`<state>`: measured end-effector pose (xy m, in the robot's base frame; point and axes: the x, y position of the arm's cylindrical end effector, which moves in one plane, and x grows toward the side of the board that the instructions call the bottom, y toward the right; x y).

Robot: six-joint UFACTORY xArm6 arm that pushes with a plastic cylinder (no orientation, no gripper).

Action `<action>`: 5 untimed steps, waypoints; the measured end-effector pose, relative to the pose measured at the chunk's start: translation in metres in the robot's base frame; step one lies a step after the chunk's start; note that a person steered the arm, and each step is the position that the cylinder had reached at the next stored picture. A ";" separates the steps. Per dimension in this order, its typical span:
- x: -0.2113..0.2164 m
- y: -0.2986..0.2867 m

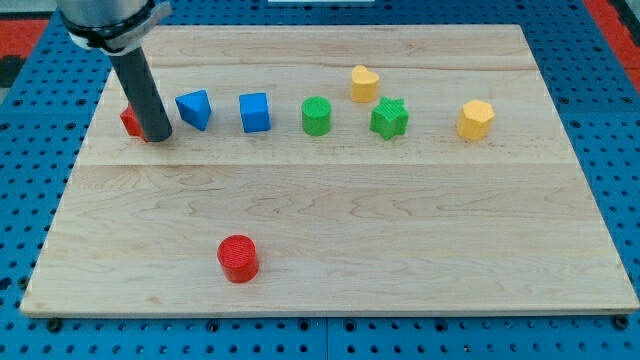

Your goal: Push the red circle closer to the blue cube

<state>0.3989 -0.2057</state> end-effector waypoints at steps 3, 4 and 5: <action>0.044 0.037; 0.158 0.063; 0.219 0.095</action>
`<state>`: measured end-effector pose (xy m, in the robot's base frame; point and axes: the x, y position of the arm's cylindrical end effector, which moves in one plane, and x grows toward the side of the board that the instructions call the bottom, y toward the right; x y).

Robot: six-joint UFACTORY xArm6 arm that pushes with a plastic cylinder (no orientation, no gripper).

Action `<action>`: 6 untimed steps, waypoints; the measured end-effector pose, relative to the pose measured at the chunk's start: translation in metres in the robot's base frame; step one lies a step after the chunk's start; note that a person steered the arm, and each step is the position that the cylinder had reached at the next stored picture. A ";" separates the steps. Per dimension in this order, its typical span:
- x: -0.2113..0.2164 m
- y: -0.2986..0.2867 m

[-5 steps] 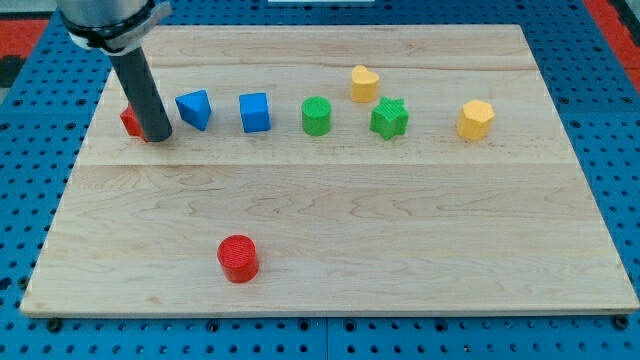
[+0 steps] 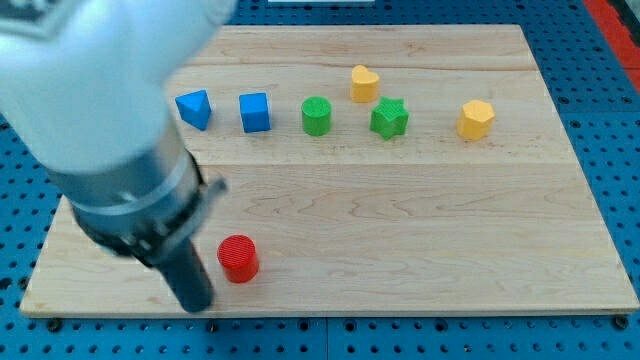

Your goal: Push the red circle closer to the blue cube

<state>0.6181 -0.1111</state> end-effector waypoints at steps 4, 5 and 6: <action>-0.066 0.074; -0.064 0.002; -0.120 -0.011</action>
